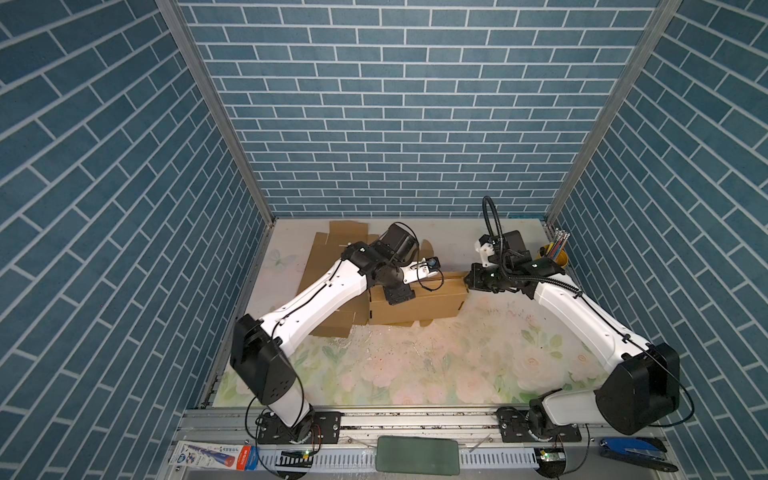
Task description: Fold the paper box
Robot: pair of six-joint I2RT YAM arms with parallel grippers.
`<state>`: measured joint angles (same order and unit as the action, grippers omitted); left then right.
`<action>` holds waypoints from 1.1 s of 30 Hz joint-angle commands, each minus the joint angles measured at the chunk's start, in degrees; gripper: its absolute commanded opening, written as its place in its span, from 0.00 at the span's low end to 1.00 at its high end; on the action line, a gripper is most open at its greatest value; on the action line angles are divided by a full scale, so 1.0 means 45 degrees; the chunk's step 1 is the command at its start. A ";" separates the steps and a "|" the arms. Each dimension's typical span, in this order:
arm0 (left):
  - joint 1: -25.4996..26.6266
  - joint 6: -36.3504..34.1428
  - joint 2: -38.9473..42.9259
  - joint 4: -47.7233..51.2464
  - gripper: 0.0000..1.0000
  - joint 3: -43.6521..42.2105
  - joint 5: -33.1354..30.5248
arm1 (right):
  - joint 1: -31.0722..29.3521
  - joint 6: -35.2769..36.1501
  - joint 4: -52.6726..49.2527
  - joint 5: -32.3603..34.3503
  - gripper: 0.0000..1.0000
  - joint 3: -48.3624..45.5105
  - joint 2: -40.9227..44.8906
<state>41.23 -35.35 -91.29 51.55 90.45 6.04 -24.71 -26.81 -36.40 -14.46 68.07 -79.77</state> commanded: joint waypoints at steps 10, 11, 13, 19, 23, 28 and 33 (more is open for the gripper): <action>-0.3410 0.5175 0.3260 0.0009 0.56 -0.1635 0.1904 | -0.0143 -0.0800 -0.1559 0.0593 0.00 -0.0070 -0.0423; -0.3630 0.5320 0.3313 0.0179 0.56 -0.1771 0.1969 | -0.0154 -0.0801 -0.1558 0.0596 0.00 -0.0069 -0.0428; -0.4020 0.5554 0.3284 0.0434 0.56 -0.1896 0.2438 | -0.0173 -0.0791 -0.1549 0.0593 0.00 -0.0068 -0.0438; -0.5032 0.7036 0.3264 -0.0648 0.64 -0.2947 0.4025 | -0.0212 -0.0791 -0.1598 0.0629 0.00 -0.0069 -0.0477; -0.5037 0.7888 0.3578 -0.1829 0.68 -0.3835 0.4136 | -0.0232 -0.0858 -0.1560 0.0633 0.00 -0.0107 -0.0494; -0.5041 0.7828 0.3332 -0.1720 0.55 -0.3958 0.3633 | -0.0229 -0.0850 -0.1605 0.0599 0.00 -0.0053 -0.0536; -0.5041 0.7719 0.3147 -0.1093 0.35 -0.3558 0.3541 | -0.0251 -0.0864 -0.1632 0.0635 0.00 -0.0029 -0.0546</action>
<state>18.76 -0.49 -76.64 45.30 72.90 22.15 -25.26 -28.32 -36.40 -13.06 68.10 -79.83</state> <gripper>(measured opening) 0.370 0.047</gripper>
